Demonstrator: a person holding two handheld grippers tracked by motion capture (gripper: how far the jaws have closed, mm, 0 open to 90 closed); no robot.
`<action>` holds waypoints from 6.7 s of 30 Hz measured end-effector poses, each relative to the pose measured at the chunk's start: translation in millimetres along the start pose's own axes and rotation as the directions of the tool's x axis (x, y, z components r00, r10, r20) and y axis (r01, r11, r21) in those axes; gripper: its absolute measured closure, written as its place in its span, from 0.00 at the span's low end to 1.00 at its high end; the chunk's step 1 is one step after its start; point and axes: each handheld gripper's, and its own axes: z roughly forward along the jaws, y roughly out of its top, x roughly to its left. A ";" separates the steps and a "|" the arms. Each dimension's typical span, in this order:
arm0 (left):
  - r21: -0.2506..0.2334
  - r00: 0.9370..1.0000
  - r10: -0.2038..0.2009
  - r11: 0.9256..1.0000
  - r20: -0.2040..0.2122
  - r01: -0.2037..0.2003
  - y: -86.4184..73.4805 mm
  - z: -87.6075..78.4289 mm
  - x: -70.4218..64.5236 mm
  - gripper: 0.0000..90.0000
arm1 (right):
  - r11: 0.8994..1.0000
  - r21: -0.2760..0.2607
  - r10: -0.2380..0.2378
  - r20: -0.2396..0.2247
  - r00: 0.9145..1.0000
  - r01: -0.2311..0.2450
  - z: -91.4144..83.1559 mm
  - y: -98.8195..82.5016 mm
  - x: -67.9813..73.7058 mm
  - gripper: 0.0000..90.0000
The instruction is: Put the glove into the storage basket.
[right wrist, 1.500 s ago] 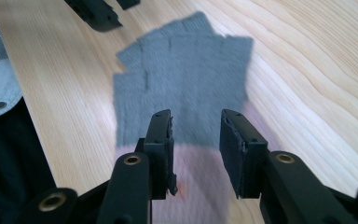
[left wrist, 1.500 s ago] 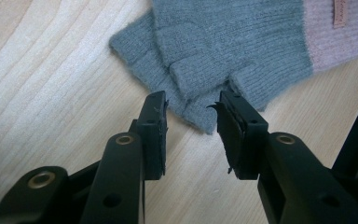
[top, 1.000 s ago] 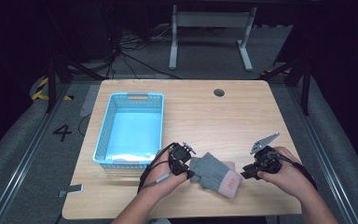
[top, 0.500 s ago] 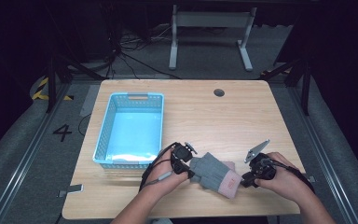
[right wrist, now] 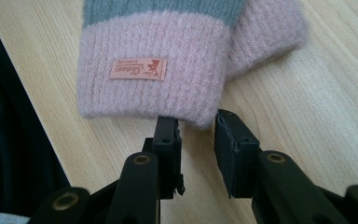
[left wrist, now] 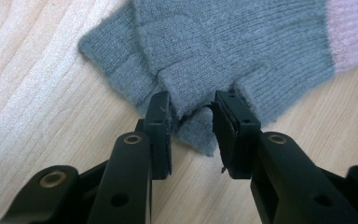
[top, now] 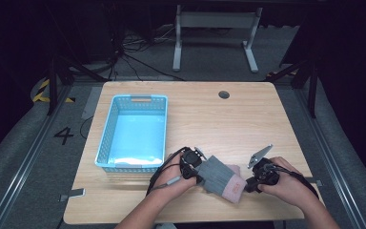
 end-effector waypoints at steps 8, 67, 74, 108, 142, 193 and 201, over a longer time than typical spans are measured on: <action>0.000 0.999 0.023 1.000 -0.038 -0.023 1.5 -1.9 -6.0 0.89 | 1.000 0.007 -0.009 0.003 1.000 0.009 1.7 0.9 2.0 0.80; -0.016 0.999 0.045 0.999 0.001 -0.045 -11.3 -31.2 -26.5 0.99 | 0.980 -0.179 0.092 0.028 0.995 -0.085 -10.2 21.3 -24.9 0.96; 0.009 1.000 0.029 1.000 0.011 -0.029 -11.6 -20.5 -17.2 0.99 | 0.983 -0.159 0.096 0.034 0.995 -0.090 -0.2 22.5 -28.9 0.96; -0.214 0.998 0.065 0.974 -0.027 -0.069 7.8 -60.0 -18.4 0.59 | 0.934 -0.307 0.238 0.152 0.959 -0.183 -30.0 -14.5 -29.2 0.61; -0.111 0.989 0.145 0.984 0.012 -0.143 35.6 14.9 -24.9 0.30 | 0.908 -0.324 0.319 0.126 0.939 -0.265 -30.2 -33.1 -41.9 0.59; -0.076 0.973 0.214 0.972 -0.082 -0.220 35.1 23.7 -39.3 0.80 | 0.909 -0.335 0.298 0.103 0.949 -0.249 -29.1 -20.2 -45.8 0.56; -0.094 0.971 0.222 0.969 -0.086 -0.230 36.5 -0.7 -41.3 0.82 | 0.903 -0.361 0.285 0.094 0.954 -0.234 -36.0 -11.3 -53.1 0.56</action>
